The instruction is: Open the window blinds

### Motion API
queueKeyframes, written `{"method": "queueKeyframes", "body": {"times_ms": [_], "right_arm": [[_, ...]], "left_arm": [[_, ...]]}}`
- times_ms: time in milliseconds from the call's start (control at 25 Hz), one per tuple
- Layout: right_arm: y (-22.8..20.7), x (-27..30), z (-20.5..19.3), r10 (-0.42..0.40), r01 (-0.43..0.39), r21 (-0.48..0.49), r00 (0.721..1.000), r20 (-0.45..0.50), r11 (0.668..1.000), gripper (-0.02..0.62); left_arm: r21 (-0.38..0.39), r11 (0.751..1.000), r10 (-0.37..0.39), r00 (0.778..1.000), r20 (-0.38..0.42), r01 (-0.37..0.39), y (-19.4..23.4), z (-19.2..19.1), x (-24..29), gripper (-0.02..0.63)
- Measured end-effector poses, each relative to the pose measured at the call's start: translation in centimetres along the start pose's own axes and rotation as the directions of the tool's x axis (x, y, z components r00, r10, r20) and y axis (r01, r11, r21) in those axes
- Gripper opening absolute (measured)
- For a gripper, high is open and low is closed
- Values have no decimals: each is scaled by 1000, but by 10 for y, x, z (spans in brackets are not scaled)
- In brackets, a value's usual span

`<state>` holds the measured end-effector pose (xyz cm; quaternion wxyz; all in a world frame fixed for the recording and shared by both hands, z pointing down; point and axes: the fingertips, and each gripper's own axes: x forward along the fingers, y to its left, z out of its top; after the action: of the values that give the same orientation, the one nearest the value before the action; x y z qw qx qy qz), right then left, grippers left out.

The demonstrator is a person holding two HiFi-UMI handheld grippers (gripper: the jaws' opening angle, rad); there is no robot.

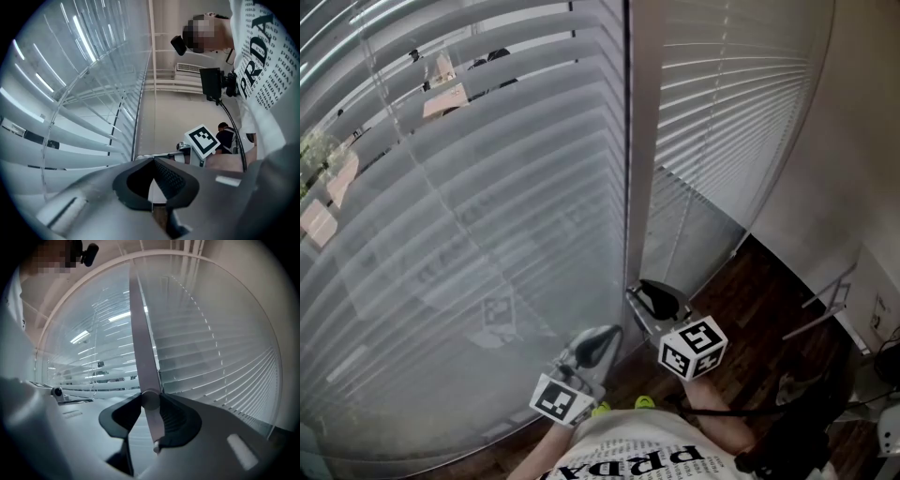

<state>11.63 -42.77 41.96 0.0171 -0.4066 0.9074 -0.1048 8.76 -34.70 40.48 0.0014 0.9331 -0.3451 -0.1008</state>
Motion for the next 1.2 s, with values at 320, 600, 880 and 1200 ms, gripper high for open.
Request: {"method": "queueKeyframes", "body": {"times_ms": [320,600,880,1200], "right_arm": [[-1,0,1,12,-14,78,1000,21,997,130],[-1,0,2,7,-10,72,999,36,997,132],[7,-6,4,1,-27,-347,997,-76,938,130],[24,-3,0,-98,-74,-842,984,-149,535,140]], "left_arm": [[-7,1000,2,1000,-6,-2,0,-3,0,-8],[-5,1000,2,1000,1,-2,1,0,0,-8],[-2,1000,5,1000,1,-5,1,2,0,-8],[1,1000,11,1000,5,-11,1,0,1,-8]]}}
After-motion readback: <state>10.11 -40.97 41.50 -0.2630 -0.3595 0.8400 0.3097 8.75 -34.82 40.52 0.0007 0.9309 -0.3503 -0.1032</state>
